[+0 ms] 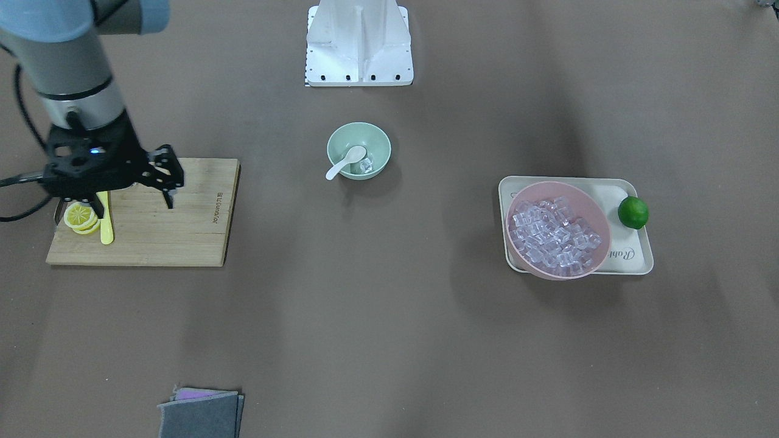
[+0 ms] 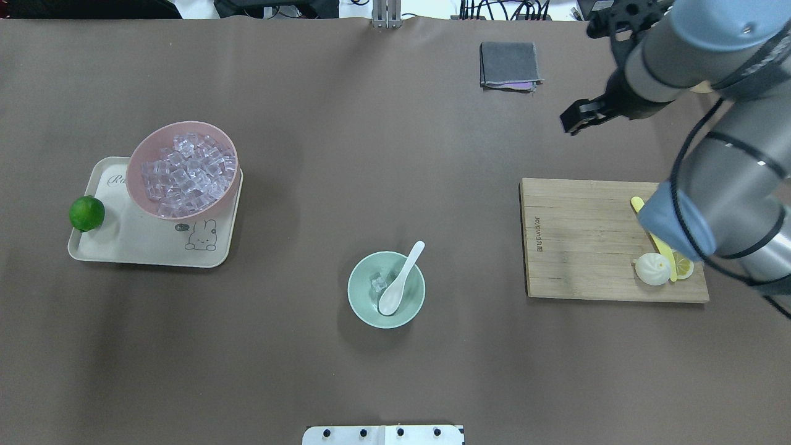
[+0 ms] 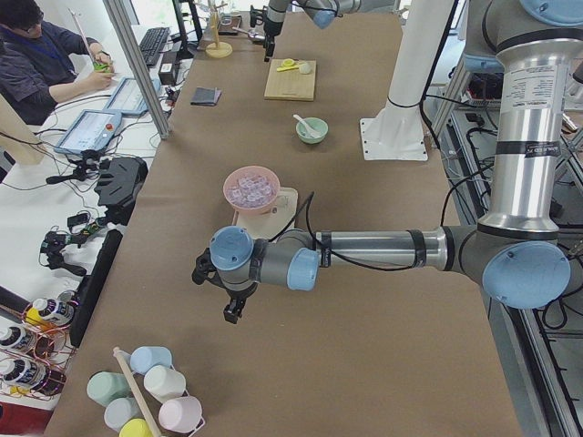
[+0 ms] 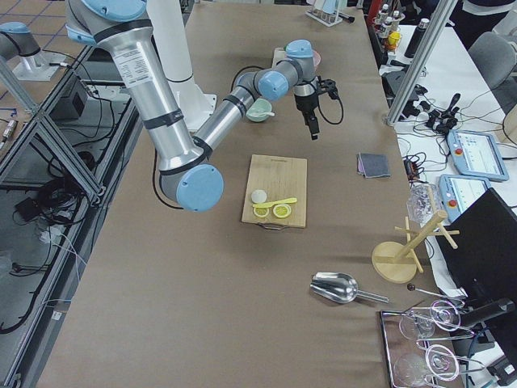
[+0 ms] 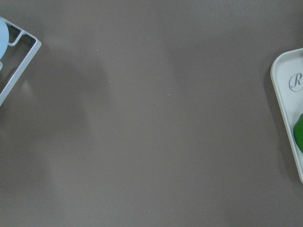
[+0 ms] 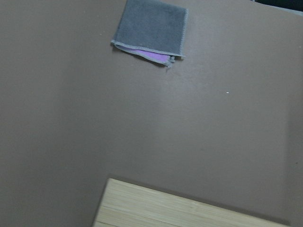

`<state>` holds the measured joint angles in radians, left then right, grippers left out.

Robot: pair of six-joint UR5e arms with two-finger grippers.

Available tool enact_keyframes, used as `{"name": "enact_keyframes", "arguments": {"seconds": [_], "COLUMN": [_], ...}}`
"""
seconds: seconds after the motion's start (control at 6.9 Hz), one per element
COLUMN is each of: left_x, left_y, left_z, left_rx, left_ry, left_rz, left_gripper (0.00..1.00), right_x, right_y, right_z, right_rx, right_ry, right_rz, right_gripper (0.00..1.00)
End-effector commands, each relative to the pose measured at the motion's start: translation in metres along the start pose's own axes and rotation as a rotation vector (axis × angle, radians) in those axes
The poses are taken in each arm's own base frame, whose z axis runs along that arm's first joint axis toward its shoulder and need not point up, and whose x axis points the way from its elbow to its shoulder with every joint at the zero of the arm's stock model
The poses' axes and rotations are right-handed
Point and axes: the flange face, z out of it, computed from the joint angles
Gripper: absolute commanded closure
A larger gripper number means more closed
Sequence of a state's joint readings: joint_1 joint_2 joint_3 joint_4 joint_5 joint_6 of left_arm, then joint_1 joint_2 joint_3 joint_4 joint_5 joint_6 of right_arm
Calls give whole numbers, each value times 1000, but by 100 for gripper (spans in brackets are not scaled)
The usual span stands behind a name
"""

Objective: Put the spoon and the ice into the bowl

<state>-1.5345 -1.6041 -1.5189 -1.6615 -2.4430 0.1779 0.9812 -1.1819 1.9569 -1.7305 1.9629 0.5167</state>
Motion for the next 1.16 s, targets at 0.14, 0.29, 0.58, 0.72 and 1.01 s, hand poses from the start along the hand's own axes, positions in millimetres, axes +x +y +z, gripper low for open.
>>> {"name": "enact_keyframes", "arguments": {"seconds": [0.14, 0.29, 0.58, 0.72, 1.01], "left_x": [-9, -19, -38, -42, -35], "left_y": [2, 5, 14, 23, 53], "left_z": [-1, -10, -34, -30, -30], "left_rx": [-82, -108, -87, -99, -86], "left_ry": [-13, -38, -86, -86, -87], "left_rz": [40, 75, 54, 47, 61], "left_gripper": [1, 1, 1, 1, 1], "right_x": [222, 270, 359, 386, 407], "right_y": [83, 112, 198, 243, 278], "right_z": [-3, -1, 26, 37, 68], "right_rx": [-124, -151, -227, -240, -193], "right_ry": [-34, -25, -76, -74, -79], "right_rz": [-219, -224, -53, -12, -40], "right_gripper": [0, 0, 0, 0, 0]}}
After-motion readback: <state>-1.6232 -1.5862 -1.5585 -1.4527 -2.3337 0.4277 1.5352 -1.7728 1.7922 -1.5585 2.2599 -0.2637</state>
